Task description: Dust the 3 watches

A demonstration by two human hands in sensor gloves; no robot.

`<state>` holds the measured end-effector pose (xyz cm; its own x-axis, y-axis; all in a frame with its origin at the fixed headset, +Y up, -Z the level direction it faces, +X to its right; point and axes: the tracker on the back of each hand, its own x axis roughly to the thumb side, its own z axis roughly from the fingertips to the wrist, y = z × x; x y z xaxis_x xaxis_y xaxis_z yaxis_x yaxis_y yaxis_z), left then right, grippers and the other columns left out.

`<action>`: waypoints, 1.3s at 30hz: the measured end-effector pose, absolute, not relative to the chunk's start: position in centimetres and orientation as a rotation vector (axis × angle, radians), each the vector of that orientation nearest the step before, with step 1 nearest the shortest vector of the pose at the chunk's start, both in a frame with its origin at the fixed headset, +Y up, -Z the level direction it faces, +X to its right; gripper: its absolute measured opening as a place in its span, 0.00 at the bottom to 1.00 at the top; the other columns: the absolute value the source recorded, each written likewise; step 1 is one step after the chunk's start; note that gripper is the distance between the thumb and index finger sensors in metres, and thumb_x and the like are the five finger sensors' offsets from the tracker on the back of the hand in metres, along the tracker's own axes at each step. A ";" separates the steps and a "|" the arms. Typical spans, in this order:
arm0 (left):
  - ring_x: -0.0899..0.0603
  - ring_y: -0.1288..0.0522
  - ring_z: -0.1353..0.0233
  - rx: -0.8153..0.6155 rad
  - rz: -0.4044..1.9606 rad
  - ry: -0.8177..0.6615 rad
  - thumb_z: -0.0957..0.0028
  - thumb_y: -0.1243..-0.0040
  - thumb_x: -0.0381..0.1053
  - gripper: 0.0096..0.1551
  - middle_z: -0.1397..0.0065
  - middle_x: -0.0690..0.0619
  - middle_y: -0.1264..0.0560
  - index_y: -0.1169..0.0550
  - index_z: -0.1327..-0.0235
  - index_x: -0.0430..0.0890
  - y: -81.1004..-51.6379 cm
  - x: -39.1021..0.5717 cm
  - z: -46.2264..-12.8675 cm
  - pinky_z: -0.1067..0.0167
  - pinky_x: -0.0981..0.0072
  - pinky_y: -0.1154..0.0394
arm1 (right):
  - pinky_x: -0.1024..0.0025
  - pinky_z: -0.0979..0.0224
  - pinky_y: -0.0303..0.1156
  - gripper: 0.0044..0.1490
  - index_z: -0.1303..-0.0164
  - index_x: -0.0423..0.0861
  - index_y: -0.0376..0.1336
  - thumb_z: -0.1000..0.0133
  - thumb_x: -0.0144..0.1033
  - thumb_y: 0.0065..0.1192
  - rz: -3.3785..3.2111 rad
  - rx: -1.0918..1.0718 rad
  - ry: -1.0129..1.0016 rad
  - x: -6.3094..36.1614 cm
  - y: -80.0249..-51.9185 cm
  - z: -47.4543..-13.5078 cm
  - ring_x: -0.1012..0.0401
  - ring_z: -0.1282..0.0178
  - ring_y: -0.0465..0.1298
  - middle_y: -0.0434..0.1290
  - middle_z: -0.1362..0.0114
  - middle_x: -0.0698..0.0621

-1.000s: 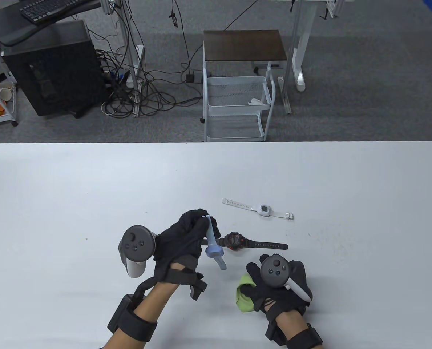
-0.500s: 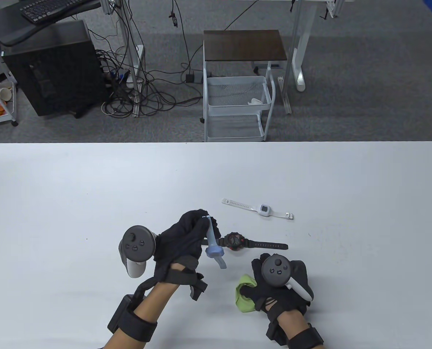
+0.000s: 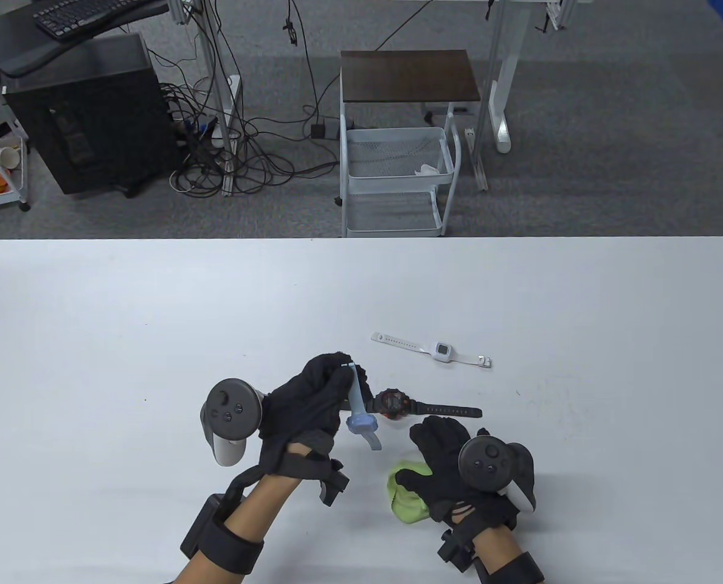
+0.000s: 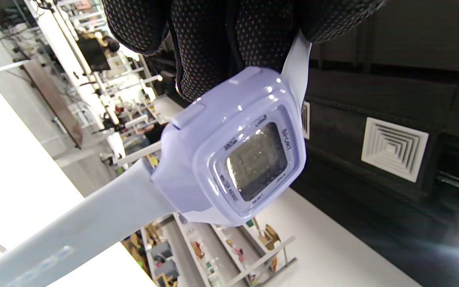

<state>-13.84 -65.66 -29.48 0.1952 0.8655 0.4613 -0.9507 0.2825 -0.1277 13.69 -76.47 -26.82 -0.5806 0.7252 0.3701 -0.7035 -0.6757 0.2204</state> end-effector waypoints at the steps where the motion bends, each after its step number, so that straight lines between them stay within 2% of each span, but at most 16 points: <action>1: 0.51 0.18 0.32 0.198 1.286 -0.504 0.35 0.49 0.61 0.23 0.46 0.62 0.17 0.29 0.36 0.48 -65.6 -13.7 -29.4 0.30 0.50 0.28 | 0.17 0.43 0.28 0.52 0.29 0.36 0.59 0.54 0.57 0.70 2.237 0.574 0.036 13.6 -76.3 -26.7 0.28 0.26 0.52 0.55 0.22 0.30; 12: 0.51 0.18 0.33 0.172 1.319 -0.560 0.35 0.49 0.61 0.23 0.47 0.61 0.16 0.28 0.36 0.48 -65.0 -12.5 -28.5 0.31 0.50 0.28 | 0.16 0.41 0.34 0.43 0.35 0.41 0.68 0.55 0.55 0.73 2.191 0.677 -0.072 12.7 -75.9 -26.1 0.32 0.30 0.65 0.69 0.28 0.34; 22: 0.51 0.18 0.33 0.153 1.357 -0.554 0.35 0.49 0.61 0.23 0.47 0.61 0.16 0.28 0.36 0.48 -65.1 -12.5 -28.5 0.31 0.50 0.28 | 0.18 0.40 0.39 0.29 0.49 0.46 0.77 0.55 0.50 0.72 2.158 0.683 -0.145 12.6 -75.8 -26.1 0.38 0.39 0.76 0.81 0.39 0.40; 27: 0.51 0.18 0.33 0.155 1.367 -0.545 0.35 0.49 0.61 0.23 0.46 0.61 0.16 0.29 0.36 0.48 -65.1 -12.5 -28.4 0.30 0.50 0.28 | 0.18 0.40 0.40 0.25 0.54 0.47 0.79 0.55 0.48 0.72 2.144 0.671 -0.168 12.7 -75.8 -26.0 0.40 0.41 0.77 0.83 0.43 0.41; 39: 0.51 0.18 0.32 0.245 1.306 -0.490 0.35 0.49 0.61 0.23 0.46 0.62 0.16 0.29 0.36 0.48 -64.8 -13.8 -28.4 0.30 0.50 0.29 | 0.18 0.40 0.40 0.24 0.56 0.47 0.80 0.55 0.47 0.72 2.121 0.671 -0.160 12.8 -75.7 -26.1 0.40 0.43 0.78 0.84 0.45 0.42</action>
